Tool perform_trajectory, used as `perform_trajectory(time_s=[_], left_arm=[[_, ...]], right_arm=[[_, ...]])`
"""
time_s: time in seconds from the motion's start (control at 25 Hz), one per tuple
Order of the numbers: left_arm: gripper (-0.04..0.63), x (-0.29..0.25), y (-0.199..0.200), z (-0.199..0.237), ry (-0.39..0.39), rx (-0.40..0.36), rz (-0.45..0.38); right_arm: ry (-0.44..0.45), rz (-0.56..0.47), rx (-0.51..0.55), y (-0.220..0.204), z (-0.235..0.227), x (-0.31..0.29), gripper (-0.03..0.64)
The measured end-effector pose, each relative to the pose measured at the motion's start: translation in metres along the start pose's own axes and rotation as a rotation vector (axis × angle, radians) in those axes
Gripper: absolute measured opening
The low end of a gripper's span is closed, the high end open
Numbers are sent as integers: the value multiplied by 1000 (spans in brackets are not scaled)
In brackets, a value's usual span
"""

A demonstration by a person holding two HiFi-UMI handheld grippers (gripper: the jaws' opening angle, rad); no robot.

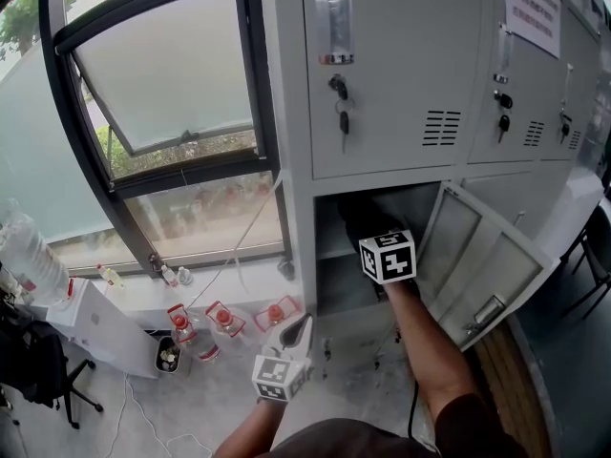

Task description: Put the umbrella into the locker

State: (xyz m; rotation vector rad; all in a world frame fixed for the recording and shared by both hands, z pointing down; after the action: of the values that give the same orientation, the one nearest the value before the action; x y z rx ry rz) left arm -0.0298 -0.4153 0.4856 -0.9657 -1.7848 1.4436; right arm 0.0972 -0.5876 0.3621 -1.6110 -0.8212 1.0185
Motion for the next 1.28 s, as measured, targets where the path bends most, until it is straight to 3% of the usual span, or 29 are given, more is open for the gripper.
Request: perform_trajectory(time_s=[0.32,0.76,1.08,1.28], left_arm=[[5,12,1,10,23,-11,-1],[5,16,3,6,24,-13,-8],[5,18,8,0,15,-14,-16],[5,22,5,-9,4,-25,-8]], right_arm=[[-44,173,-10,-7,-10,-29,235],[-71,358,61,-22,-16,-50,241],[-44,373,80,-22,-8,-48,285],[-49,276,95,-19,-6,-35,308]])
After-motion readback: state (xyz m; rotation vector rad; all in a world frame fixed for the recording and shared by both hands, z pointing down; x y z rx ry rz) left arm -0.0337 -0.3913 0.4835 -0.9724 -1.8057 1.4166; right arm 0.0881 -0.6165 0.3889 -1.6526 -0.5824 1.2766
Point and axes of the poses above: the fingertips, and each gripper's own axes: x backward along the fingers, z to its left, y out of its top, the point moved 1 cm from there along x, backward along the fingers, and after that the axes turned 13 degrees about -x, right-handed, at the moved point
